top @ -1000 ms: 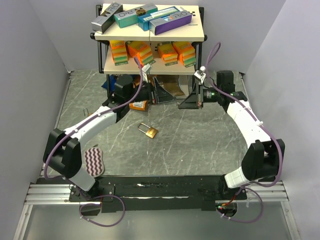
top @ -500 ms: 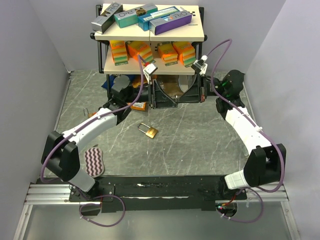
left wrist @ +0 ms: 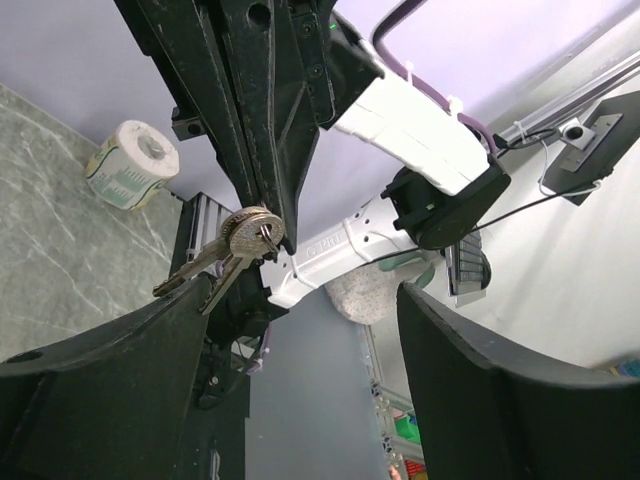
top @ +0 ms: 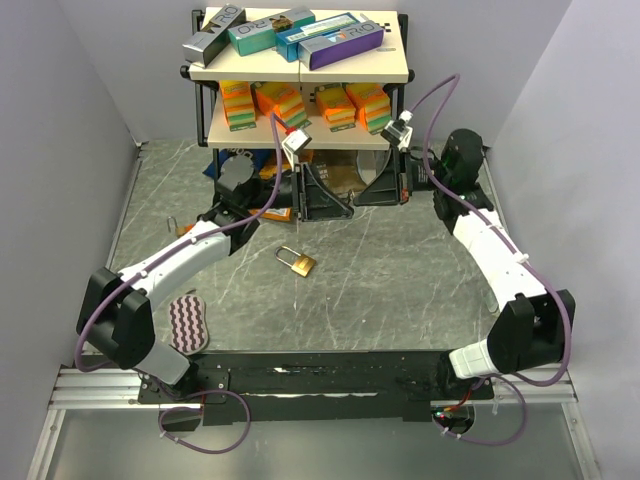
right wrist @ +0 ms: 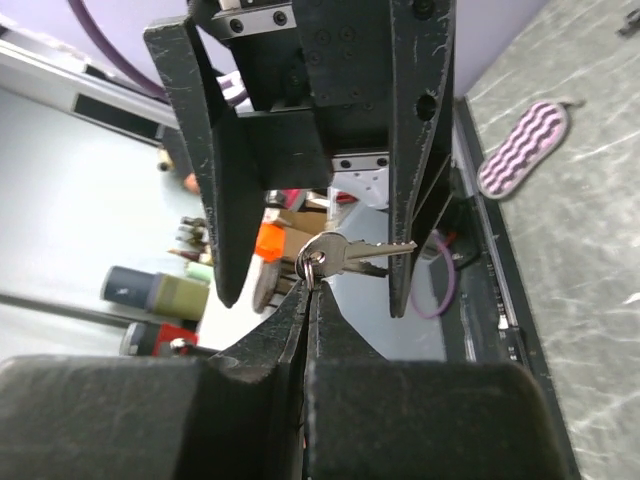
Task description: Unlock with the key
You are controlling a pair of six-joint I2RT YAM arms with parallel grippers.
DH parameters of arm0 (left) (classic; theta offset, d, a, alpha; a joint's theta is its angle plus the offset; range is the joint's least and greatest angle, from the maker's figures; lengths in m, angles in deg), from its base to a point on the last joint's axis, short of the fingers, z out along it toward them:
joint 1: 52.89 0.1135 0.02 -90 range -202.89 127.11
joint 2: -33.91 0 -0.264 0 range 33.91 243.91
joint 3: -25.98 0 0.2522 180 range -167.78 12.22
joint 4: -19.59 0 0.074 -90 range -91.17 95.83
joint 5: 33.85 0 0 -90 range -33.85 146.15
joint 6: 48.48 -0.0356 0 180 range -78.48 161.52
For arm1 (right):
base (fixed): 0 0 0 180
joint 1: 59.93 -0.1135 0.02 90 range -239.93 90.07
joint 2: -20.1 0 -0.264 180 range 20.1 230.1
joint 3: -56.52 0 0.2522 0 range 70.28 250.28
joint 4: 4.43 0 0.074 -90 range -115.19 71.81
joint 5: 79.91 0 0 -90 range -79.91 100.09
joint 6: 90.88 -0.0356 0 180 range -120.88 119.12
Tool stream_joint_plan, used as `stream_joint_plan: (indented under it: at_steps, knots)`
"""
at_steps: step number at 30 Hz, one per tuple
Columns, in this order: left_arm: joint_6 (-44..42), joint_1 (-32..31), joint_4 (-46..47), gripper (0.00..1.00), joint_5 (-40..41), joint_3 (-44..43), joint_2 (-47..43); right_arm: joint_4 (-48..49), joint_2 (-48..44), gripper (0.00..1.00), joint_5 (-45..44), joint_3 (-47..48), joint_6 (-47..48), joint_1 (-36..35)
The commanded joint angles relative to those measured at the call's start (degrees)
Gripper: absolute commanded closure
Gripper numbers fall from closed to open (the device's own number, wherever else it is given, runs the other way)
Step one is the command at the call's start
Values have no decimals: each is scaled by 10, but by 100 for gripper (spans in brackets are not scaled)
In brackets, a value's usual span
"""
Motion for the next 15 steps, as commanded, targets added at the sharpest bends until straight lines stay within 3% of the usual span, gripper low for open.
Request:
stream_joint_plan:
  at_steps: [1,4,15]
  knots:
    - [8,-4,59,20,11,-14,-8,-259,-27,100,-14,73,215,-5]
    - [-15,-9,26,21,14,-23,-6,-297,-30,100,-19,81,239,-7]
    - [-26,-12,-4,68,54,15,-33,-305,-38,100,-31,62,252,-7]
